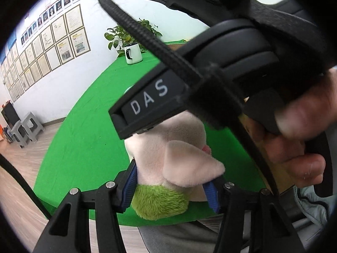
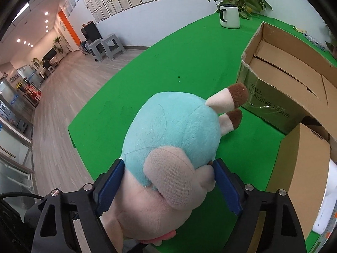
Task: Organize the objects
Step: 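Lift the plush pig with the left gripper and carry it over the box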
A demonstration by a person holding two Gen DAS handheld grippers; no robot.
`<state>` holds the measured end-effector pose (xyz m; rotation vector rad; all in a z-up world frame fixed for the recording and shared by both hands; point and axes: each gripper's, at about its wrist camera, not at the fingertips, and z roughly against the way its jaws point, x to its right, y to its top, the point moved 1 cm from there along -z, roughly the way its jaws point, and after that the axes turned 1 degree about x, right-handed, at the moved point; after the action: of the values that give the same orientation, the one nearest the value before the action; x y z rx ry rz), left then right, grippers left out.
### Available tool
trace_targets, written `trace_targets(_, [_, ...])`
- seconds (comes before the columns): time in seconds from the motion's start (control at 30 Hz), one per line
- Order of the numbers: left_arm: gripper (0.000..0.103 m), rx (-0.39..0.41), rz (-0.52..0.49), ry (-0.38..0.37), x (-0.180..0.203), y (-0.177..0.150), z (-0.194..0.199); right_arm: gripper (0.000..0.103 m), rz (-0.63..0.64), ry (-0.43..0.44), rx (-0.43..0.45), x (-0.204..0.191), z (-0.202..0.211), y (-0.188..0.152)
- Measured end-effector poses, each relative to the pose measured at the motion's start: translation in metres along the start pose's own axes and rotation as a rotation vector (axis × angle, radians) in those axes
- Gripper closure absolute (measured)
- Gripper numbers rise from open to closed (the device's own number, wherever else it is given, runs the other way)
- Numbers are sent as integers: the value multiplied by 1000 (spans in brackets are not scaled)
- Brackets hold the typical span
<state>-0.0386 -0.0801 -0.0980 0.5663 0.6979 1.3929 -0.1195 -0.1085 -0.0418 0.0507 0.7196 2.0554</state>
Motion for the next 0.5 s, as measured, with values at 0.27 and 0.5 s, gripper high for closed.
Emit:
trace_targets(0.27, [52, 56, -52, 90, 15, 25, -2, 38, 19, 56, 52, 19, 5, -1])
trace_targets(0.5, [53, 163, -105, 159, 26, 73, 5, 41, 43, 102, 217, 26, 52, 17])
